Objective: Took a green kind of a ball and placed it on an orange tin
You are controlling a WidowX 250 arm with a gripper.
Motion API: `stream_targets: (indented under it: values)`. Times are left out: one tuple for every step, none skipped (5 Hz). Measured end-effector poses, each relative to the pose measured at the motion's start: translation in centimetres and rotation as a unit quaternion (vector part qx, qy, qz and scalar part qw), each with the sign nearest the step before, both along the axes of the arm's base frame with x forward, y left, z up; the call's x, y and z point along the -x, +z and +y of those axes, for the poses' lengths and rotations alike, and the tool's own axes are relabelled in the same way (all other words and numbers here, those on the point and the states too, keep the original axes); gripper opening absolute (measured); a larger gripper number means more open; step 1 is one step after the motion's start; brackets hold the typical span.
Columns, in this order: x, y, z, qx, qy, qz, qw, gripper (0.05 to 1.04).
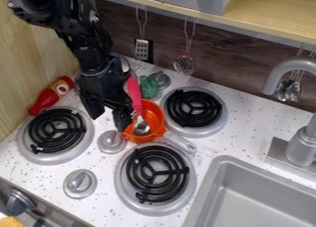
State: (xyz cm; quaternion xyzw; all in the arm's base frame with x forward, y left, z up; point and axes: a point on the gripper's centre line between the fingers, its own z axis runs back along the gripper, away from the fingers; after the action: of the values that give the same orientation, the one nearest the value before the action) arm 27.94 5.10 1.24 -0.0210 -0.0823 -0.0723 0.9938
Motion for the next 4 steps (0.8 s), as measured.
stream_targets:
  values:
    - [0.3,-0.8,-0.2,0.006,0.0,0.014,0.9999,0.998]
    - [-1.5,-0.9,-0.1,0.015,-0.015,0.007,0.9998,0.998]
    - [-2.7,-0.6,1.0,-0.025,-0.026,-0.022,0.9991,0.998]
    - [-4.6,-0.2,1.4,-0.037,-0.02,-0.076,0.9962,0.998]
